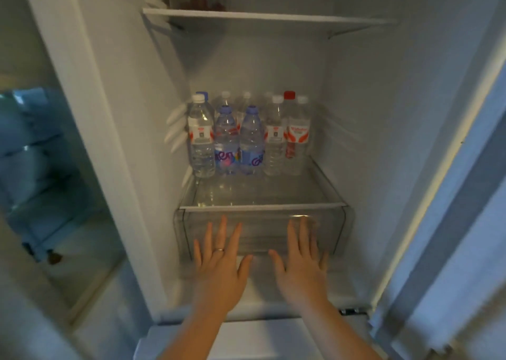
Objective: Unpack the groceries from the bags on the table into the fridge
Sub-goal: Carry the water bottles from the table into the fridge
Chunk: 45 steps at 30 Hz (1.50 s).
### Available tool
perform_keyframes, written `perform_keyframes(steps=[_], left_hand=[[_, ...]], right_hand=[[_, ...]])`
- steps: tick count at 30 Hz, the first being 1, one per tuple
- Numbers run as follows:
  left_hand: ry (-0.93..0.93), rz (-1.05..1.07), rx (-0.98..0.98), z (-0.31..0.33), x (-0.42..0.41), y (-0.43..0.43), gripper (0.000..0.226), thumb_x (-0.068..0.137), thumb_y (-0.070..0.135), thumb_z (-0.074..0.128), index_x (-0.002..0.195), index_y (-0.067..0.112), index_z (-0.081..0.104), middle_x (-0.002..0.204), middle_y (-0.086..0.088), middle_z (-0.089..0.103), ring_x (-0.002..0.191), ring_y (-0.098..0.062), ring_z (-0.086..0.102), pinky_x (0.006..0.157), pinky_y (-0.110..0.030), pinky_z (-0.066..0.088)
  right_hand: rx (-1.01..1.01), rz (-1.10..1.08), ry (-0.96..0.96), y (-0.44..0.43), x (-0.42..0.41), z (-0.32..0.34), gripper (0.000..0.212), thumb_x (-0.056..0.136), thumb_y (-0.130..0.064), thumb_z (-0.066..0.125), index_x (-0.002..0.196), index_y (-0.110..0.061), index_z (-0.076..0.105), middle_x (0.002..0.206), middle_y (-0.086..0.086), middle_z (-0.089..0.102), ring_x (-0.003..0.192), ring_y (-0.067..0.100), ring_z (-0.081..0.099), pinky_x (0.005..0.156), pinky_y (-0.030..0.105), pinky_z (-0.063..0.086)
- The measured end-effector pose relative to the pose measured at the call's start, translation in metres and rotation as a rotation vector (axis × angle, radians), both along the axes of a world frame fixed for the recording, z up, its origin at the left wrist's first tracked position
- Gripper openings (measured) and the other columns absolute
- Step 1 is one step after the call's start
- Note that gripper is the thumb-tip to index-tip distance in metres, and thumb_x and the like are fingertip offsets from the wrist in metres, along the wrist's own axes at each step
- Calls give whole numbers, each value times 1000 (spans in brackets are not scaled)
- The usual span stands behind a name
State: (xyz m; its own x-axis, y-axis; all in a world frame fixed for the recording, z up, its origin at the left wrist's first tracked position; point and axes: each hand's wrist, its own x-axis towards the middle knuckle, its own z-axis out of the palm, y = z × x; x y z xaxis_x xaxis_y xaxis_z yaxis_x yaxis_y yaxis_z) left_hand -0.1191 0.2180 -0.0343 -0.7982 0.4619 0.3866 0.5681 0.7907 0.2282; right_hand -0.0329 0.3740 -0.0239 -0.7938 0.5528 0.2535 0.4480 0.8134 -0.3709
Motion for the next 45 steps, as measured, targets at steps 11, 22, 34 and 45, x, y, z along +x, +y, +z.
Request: perform_keyframes(steps=[11,22,34,45], left_hand=[[-317,99,-91,-5,154,-69,79,87,76,8,158,42,-1,167,8,-13,153,-22,-16,122,-50,-6],[-415,265,5,-26,328,-143,71,96,70,26,158,42,3,168,7,-8,154,-22,-12,121,-51,-5],[-531,423,93,-51,523,-194,79,87,75,16,157,40,10,168,7,-1,154,-20,-10,124,-53,1],[-582,410,63,-84,701,-169,71,95,69,24,158,39,13,168,7,5,155,-19,-5,125,-51,3]], right_hand=[[-201,181,-156,-59,134,-10,69,98,-68,20,156,-42,-6,164,-10,-19,152,22,-15,121,57,-6],[-254,384,-209,-125,283,-32,69,98,-65,26,157,-40,0,165,-11,-15,153,22,-12,119,57,-7],[-223,583,-306,-161,436,-56,67,100,-63,25,158,-38,3,165,-13,-15,153,20,-13,121,56,-6],[-236,557,-369,-139,629,-87,68,98,-66,24,157,-38,6,166,-11,-9,153,21,-10,120,57,-5]])
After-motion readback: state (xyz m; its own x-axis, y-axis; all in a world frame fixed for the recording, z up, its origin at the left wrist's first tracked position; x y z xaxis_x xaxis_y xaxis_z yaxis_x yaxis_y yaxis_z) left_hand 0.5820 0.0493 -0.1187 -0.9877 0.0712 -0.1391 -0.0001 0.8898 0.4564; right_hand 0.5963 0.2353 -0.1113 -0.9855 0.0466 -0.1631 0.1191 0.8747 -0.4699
